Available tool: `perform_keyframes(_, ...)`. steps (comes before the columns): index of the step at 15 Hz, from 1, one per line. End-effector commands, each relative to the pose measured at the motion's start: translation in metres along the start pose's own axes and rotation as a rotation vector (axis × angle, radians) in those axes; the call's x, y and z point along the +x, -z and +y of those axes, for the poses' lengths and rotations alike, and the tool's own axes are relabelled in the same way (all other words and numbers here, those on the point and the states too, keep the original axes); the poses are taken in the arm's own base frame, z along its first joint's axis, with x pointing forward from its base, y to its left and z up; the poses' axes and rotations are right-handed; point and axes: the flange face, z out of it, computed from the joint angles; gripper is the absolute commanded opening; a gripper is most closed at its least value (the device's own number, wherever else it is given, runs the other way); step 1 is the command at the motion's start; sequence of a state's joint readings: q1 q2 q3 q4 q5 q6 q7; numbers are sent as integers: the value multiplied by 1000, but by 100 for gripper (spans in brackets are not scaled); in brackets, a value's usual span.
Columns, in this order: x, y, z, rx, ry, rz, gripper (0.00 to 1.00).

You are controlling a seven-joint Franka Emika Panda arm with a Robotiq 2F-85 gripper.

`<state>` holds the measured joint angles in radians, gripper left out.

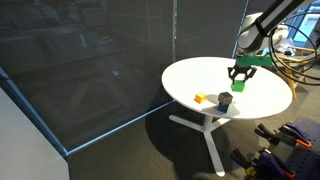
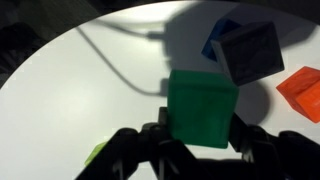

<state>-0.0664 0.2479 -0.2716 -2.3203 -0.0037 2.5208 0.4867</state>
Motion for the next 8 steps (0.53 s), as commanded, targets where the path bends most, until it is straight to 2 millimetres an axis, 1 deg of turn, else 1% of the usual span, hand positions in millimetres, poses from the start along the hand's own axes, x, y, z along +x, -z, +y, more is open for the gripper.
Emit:
perform_keyframes(1,-5,10,-4,0,9,19,31)
perform_keyframes(8,-4,13,-4,7,12,19,31)
